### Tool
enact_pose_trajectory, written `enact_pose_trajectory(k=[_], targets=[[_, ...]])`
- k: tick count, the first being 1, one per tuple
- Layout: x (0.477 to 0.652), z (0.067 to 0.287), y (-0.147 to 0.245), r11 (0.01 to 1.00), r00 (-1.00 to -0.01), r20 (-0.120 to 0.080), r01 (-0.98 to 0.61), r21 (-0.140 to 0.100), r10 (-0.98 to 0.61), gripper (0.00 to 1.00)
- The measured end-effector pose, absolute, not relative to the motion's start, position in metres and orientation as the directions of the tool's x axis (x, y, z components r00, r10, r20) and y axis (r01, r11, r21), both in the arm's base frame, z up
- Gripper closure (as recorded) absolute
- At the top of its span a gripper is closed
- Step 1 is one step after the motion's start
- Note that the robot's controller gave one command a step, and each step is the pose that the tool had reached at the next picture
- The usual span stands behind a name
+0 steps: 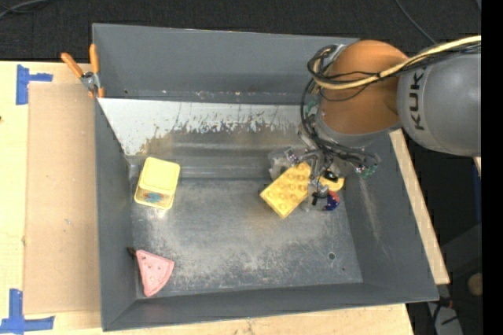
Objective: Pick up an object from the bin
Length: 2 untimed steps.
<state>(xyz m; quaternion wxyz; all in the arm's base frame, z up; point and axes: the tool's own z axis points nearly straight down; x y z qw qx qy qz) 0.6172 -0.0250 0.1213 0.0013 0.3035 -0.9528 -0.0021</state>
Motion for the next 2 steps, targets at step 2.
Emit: enact_pose_trajectory(k=[2], targets=[[0.618,0.166,-0.024,0.817,-0.817,-0.001,-0.577,0.003,-0.577,1.00]])
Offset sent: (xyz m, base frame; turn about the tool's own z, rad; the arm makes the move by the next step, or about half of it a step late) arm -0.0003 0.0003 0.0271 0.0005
